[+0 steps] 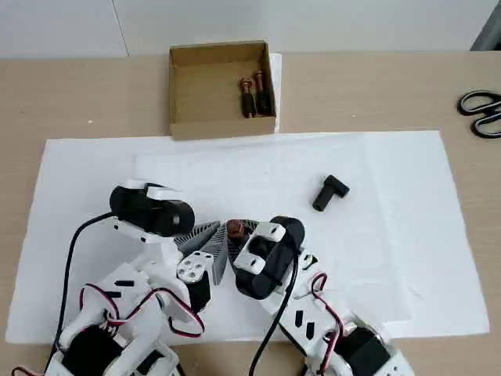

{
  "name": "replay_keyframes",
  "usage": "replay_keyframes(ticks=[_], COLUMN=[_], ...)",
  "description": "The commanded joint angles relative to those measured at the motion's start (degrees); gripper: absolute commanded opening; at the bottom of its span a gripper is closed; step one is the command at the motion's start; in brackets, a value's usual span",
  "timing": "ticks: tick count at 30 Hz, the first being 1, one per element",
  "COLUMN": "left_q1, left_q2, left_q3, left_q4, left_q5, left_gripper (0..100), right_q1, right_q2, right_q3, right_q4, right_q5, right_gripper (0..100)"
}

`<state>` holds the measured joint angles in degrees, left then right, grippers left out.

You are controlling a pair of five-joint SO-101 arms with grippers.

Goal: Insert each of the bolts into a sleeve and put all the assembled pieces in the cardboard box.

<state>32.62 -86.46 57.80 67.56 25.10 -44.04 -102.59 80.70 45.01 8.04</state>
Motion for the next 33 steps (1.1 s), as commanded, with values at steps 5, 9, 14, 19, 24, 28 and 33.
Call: replay_keyframes(ticks=[5,9,14,19,24,28,33], left_q1=[-2.2,-9.93,-18.02,-23.65,-28.22,-29.63,-32.18], left_q2=[-0.44,-0.44,-0.44,-0.44,-0.44,-0.44,-0.44], left_q3=[-7.08,-8.22,-8.13,-7.08,-4.09,-3.91,-3.91], left_q4=[-4.75,-7.12,-9.93,-10.11,-9.93,-9.93,-9.85], left_q5=[-0.35,-2.2,-4.57,-4.04,-3.08,-3.08,-3.08], left_gripper=[1,1,1,1,1,1,1], right_q1=[1.8,7.69,11.12,17.98,24.4,25.27,25.36], right_q2=[-0.13,-0.13,2.42,18.95,45.23,64.13,82.59], right_q3=[-0.09,-0.97,-3.87,-11.43,-31.21,-49.67,-69.1], right_q4=[-2.51,-2.51,-2.68,-12.88,-15.6,-11.82,-9.63], right_q5=[0.53,0.53,0.62,-0.26,-9.32,-13.19,-14.59], right_gripper=[0.2,0.2,0.2,0.2,0.2,0.2,0.2])
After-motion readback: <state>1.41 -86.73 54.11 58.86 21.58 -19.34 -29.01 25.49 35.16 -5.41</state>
